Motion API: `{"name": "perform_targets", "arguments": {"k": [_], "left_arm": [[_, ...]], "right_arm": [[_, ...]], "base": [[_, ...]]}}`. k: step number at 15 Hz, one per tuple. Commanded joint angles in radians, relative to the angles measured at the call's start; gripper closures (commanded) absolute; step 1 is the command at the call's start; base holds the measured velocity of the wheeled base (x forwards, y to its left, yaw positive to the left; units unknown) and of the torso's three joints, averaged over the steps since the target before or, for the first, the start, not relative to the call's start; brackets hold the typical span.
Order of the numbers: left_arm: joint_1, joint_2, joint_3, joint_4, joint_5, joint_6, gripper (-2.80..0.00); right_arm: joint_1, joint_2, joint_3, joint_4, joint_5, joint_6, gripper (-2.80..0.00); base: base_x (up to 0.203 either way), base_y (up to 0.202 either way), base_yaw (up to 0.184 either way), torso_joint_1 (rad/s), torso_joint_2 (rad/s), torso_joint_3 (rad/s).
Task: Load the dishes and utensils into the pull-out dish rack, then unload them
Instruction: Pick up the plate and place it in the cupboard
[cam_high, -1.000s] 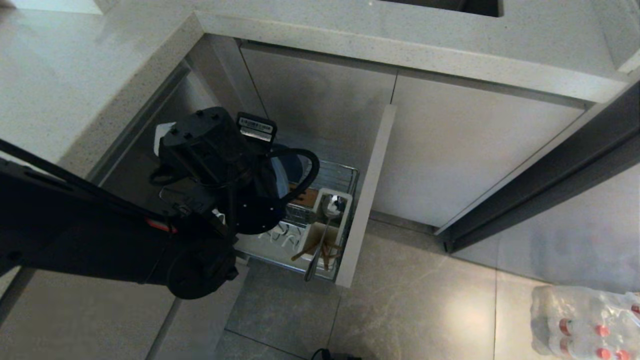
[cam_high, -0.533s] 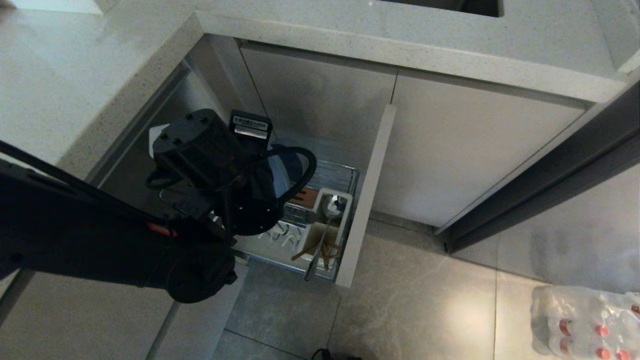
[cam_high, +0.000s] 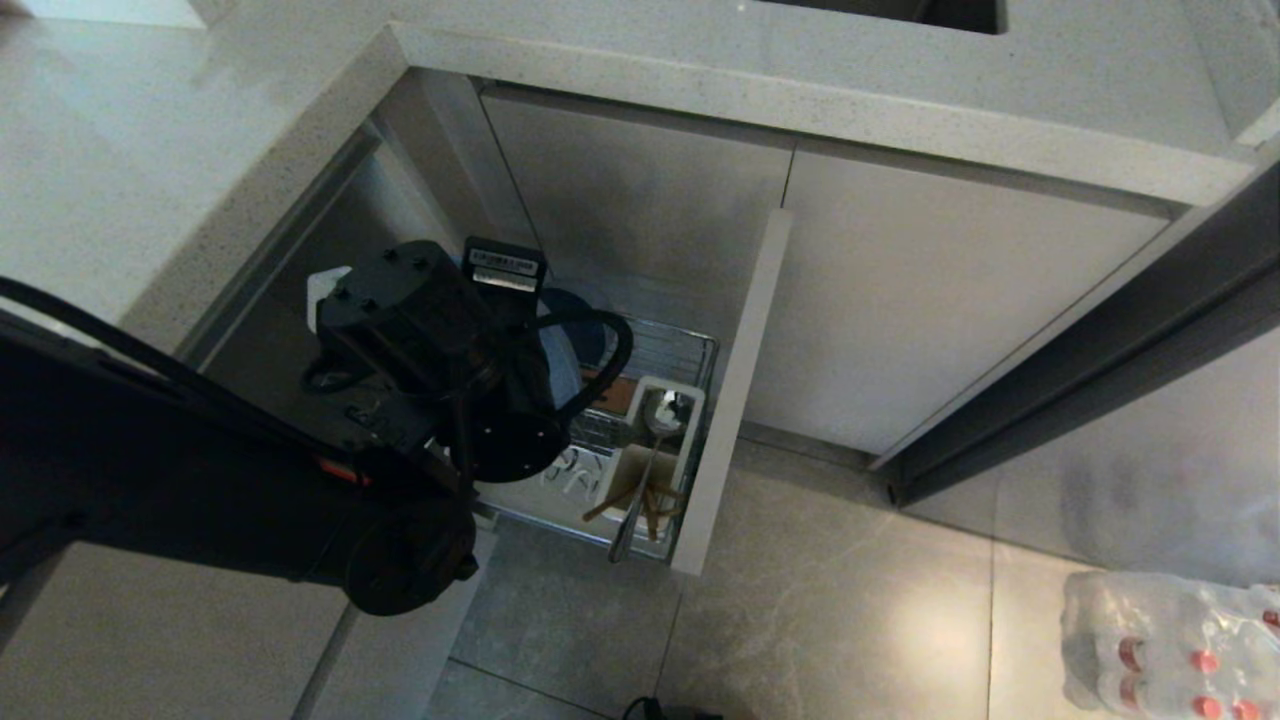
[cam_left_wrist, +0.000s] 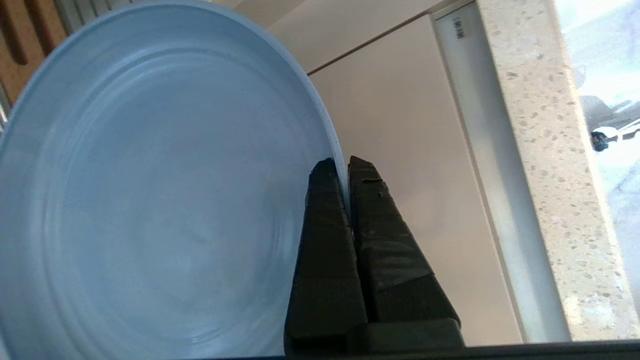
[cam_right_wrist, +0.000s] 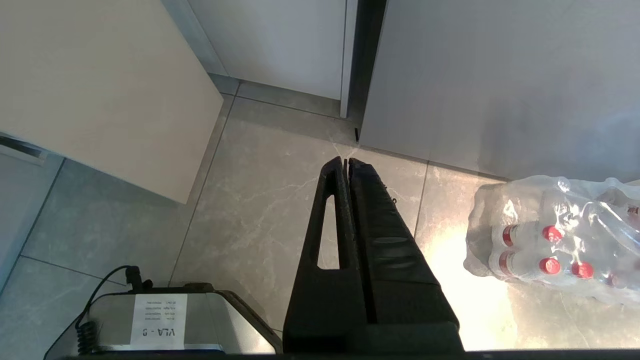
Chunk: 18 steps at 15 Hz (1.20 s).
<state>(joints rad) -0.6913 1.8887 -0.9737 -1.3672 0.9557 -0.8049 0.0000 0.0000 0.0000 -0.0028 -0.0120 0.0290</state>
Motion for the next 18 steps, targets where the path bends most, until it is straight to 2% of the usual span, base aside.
{"name": "perform_targets", "arguments": {"k": [1,10,18], "left_arm": [[0.005,0.013,0.005,-0.007,0.006,-0.013,0.00],[0.021,0.043,0.026,-0.002,0.009,-0.048,0.00],[0.027,0.091,0.031,0.002,0.012,-0.051,0.00]], "right_arm": [[0.000,0.000,0.000,0.000,0.000,0.000,0.00],[0.000,0.002,0.000,0.000,0.000,0.000,0.00],[0.000,0.002,0.000,0.000,0.000,0.000,0.00]], "base": [[0.000,0.000,0.000,0.000,0.00,0.000],[0.000,0.000,0.000,0.000,0.00,0.000],[0.000,0.000,0.000,0.000,0.00,0.000]]}}
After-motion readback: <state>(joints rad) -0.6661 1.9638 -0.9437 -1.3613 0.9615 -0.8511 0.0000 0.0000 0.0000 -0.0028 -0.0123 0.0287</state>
